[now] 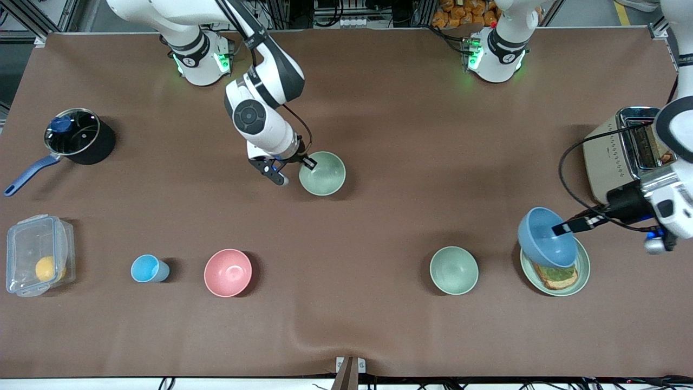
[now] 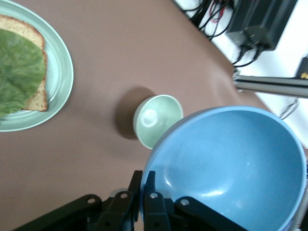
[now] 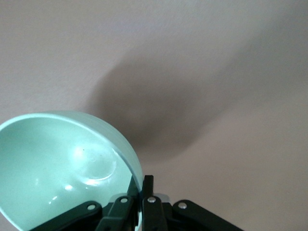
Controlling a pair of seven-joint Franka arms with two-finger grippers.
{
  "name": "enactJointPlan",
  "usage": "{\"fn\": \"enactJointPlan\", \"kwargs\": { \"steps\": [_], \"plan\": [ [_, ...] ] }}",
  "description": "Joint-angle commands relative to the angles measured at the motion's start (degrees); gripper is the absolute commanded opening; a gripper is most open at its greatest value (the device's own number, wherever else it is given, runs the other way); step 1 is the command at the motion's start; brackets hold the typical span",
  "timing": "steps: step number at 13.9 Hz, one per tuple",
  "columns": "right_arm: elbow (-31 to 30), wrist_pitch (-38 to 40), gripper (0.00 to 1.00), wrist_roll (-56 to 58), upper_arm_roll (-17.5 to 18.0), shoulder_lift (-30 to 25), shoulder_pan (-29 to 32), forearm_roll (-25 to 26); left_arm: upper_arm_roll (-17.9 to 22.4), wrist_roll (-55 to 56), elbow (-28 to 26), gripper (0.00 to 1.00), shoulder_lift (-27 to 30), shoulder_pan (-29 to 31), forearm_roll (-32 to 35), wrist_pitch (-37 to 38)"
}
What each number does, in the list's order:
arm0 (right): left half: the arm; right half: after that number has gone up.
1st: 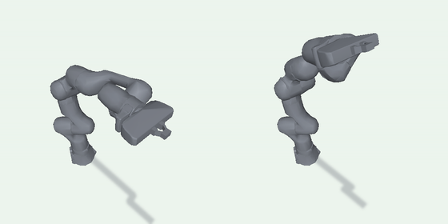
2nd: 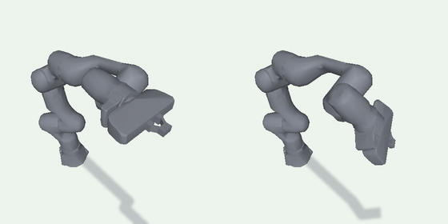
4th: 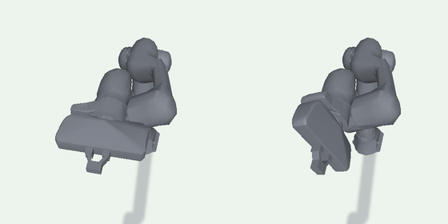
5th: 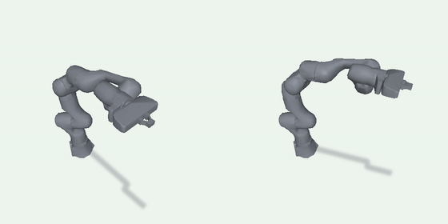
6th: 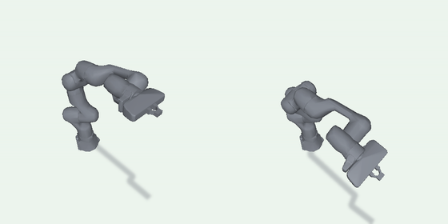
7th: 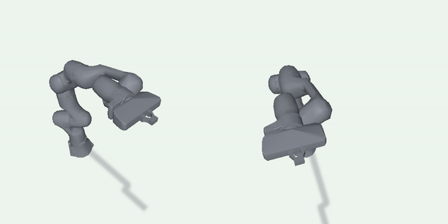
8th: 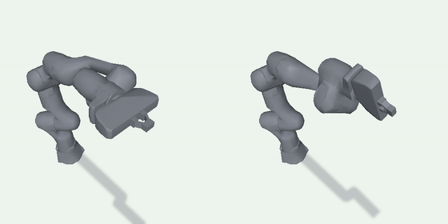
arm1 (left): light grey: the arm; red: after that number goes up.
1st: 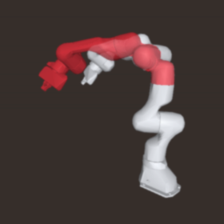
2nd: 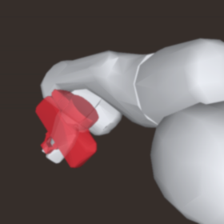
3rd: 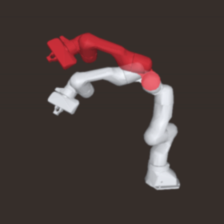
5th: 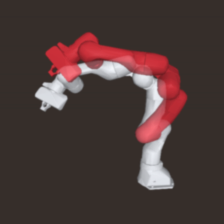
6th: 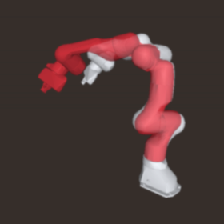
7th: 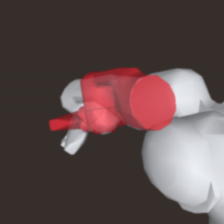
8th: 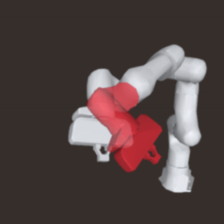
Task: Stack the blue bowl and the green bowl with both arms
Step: 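Slide the green bowl toward table center while the left gripper lifts the blue bowl, then carry the blue bowl with the left gripper toward the green bowl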
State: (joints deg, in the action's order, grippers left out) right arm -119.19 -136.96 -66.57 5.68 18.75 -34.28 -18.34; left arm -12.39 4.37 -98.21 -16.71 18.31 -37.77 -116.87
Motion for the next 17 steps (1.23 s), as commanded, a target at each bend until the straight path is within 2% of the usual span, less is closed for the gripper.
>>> {"fn": "enactJointPlan", "kwargs": {
  "steps": [1,2,4,6,7,8,9,11,13,16,17],
  "plan": [
    [-0.3,-2.2,0.0,-2.4,-0.6,0.8,-3.5,-1.2,-0.4,0.4,1.3,0.0,0.5,1.8,-4.1,2.5],
    [-0.3,-3.6,0.0,-3.2,-0.6,0.9,-5.3,-1.7,-0.4,0.4,1.8,0.0,0.5,2.3,-5.6,2.5],
    [-1.4,-11.1,0.0,-5.5,-0.6,3.5,-7.7,-2.1,-0.4,0.6,2.2,0.0,0.7,2.8,-9.4,2.6],
    [-1.3,-12.8,0.0,-5.5,-0.6,4.9,-8.7,-2.1,-0.5,0.6,2.4,0.0,1.4,3.4,-10.4,3.8],
    [-1.4,-12.7,0.23,-5.5,-0.6,5.0,-8.6,-2.1,-0.4,0.6,2.4,0.0,1.4,3.4,-10.3,4.9],
    [-1.5,-12.1,0.9,-5.7,-0.6,4.9,-8.6,-2.1,-0.5,0.6,2.4,0.0,1.4,3.2,-10.0,5.2],
    [-1.5,-11.8,1.0,-6.2,-0.5,4.8,-8.6,-2.1,-0.9,0.7,2.4,0.0,1.6,3.1,-9.9,5.3],
    [-1.1,-10.5,1.0,-6.5,-0.5,4.6,-8.3,-2.2,-1.3,0.7,2.4,0.0,1.9,3.1,-8.9,7.1],
    [0.1,-5.4,1.0,-6.6,-0.5,3.9,-7.3,-2.5,-2.7,0.7,2.4,0.0,1.9,2.5,-2.6,9.4],
    [4.8,6.1,1.0,-6.0,-0.8,3.6,-4.1,-10.9,-7.7,1.4,1.9,0.0,1.3,2.5,7.9,10.2],
    [6.6,10.2,1.0,-5.4,-1.0,3.7,-2.3,-11.2,-8.9,1.8,1.6,0.0,0.7,2.4,10.5,10.4]
  ]
}}
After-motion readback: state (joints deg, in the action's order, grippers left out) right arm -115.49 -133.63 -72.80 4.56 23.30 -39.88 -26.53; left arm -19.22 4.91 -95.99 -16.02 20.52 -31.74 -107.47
